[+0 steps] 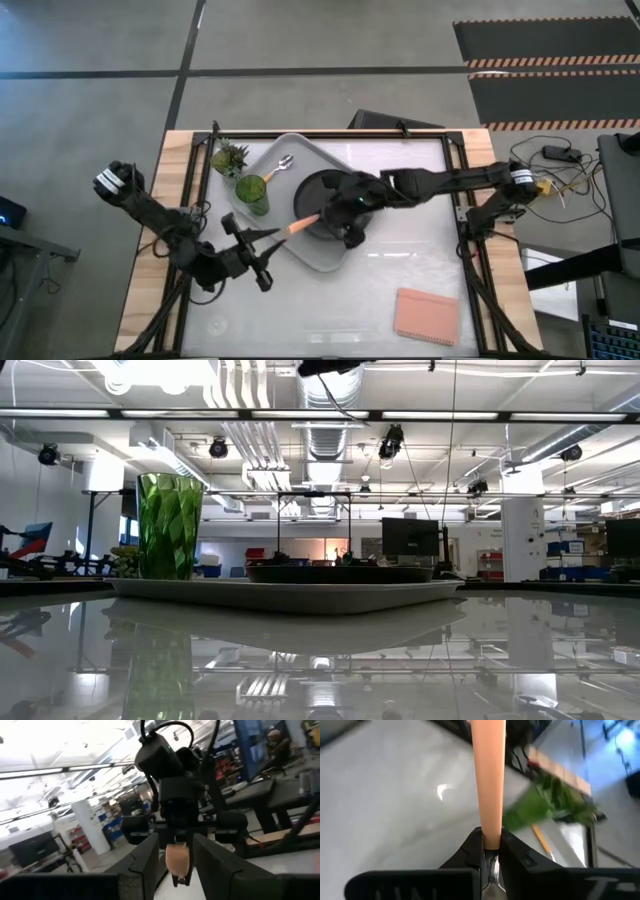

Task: Pick and place plate/cup/fork/spoon on tray
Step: Put the orange fork on the gray tray

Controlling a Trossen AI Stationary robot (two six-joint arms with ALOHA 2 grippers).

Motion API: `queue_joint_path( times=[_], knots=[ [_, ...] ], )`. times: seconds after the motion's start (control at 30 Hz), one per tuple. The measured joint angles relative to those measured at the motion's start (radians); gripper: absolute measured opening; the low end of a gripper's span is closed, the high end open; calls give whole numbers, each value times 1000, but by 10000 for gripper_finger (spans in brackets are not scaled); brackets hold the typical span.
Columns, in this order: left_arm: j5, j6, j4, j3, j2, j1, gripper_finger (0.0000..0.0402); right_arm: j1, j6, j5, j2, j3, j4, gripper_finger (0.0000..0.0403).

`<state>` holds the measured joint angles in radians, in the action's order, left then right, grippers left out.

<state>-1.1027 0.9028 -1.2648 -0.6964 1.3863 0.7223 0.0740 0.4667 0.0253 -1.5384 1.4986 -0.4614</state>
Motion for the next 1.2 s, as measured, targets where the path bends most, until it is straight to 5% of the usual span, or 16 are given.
queue_joint_path(
  times=[0.67, 0.9, 1.2],
  knots=[
    [-258, 100, -2, 67, -145, 60, 103, -228, 257, -72, -320, 488, -538, 25],
    [-370, 100, -2, 67, -185, 61, 103, -312, 451, -72, -447, 618, -551, 25],
    [-373, 103, -2, 67, -200, 62, 103, -378, 612, -71, -616, 718, -527, 26]
  ],
)
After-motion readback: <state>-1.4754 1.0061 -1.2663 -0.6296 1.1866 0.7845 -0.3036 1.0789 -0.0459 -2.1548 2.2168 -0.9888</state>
